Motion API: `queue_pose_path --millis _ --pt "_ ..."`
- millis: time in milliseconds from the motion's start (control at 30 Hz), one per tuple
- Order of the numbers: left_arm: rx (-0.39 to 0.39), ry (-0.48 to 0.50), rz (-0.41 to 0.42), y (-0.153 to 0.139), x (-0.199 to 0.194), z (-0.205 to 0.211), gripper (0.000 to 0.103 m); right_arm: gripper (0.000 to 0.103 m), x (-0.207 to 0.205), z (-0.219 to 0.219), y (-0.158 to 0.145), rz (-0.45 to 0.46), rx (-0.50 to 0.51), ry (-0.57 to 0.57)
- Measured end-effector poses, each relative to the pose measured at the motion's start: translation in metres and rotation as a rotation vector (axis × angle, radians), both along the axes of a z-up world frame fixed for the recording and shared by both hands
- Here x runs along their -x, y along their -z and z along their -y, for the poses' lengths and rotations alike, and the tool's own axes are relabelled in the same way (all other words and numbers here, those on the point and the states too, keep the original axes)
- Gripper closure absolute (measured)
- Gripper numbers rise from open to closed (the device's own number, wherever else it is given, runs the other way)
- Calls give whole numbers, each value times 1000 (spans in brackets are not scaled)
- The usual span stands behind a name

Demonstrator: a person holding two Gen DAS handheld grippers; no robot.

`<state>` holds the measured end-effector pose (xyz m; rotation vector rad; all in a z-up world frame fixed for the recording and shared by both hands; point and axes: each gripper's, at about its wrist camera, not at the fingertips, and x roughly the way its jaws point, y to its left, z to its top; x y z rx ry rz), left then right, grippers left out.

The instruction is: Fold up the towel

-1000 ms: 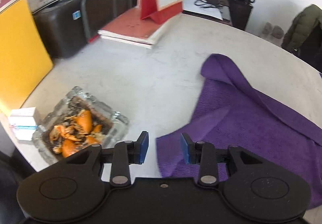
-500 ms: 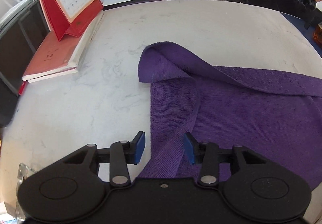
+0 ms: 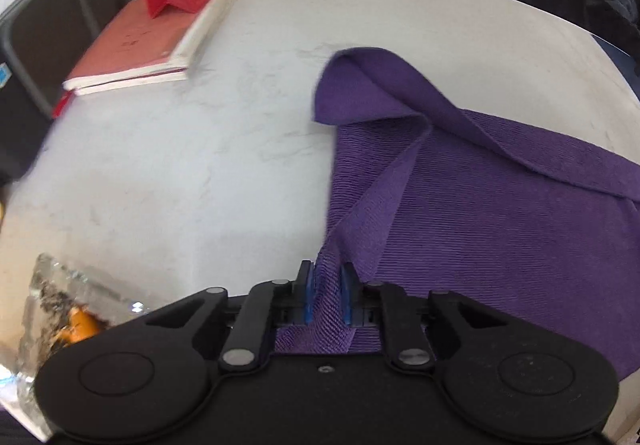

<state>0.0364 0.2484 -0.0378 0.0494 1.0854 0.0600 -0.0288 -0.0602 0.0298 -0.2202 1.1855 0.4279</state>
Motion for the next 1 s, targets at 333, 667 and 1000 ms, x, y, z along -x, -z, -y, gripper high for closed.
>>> queue_pose_path --millis 333,667,1000 --pt "-60 -306 89 -31 26 -50 91 20 -5 -2 4 -3 -3 -6" --pt "94 -180 187 -57 17 -8 83 19 -5 -2 4 3 -5 -10" --pt "175 -25 78 15 -69 34 83 17 -8 -6 5 -9 5 -1"
